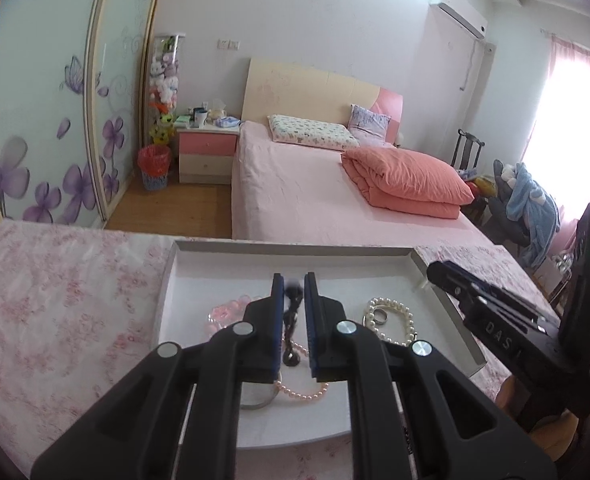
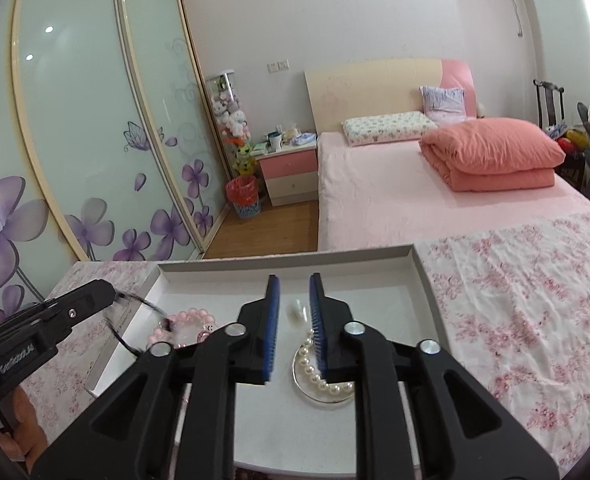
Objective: Organize jewelry
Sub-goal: 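Carry the black bracelet and pearl earring into the tray and open both tools, then withdraw both tools and grasp the second pearl earring with the right tool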
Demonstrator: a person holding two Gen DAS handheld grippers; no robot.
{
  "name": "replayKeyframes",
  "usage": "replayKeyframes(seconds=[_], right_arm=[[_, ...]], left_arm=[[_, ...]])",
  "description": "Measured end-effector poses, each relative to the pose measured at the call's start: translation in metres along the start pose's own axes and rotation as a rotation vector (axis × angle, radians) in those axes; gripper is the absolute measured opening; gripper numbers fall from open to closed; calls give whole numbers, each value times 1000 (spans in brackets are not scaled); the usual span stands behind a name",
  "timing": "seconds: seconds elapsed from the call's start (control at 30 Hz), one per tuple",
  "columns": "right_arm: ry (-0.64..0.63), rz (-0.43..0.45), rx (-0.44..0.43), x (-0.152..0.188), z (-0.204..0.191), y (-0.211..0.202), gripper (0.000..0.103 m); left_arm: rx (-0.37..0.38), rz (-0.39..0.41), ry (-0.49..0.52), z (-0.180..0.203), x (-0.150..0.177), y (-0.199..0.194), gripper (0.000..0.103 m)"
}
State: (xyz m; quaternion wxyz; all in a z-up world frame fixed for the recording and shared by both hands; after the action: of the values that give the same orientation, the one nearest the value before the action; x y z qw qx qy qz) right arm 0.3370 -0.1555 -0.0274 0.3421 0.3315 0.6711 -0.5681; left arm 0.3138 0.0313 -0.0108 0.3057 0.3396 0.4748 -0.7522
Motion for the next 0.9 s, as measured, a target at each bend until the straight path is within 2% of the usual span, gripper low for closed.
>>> replayKeyframes(seconds=[0.07, 0.53, 0.9], right_arm=[[2, 8, 13, 2, 4, -3, 42], [-11, -20, 40, 24, 24, -25, 42], [-79, -149, 6, 80, 24, -53, 42]], left_arm=[[-3, 1, -14, -5, 2, 1, 16], [-80, 7, -49, -29, 21, -26, 28], [-170, -45, -39, -43, 63, -48, 31]])
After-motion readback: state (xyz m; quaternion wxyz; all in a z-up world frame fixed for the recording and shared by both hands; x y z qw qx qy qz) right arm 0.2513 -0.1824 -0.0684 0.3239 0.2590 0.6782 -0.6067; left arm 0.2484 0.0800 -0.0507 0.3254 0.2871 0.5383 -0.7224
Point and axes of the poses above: each gripper's, at about its wrist camera, not at the fingertips, and y roughly the way its jaws point, z to its right, x to its underside, the point moved 3 cm from there along y, roughly the way its jaws point, and after that the axes turned 12 degrees about x, right-handed, at the moved point
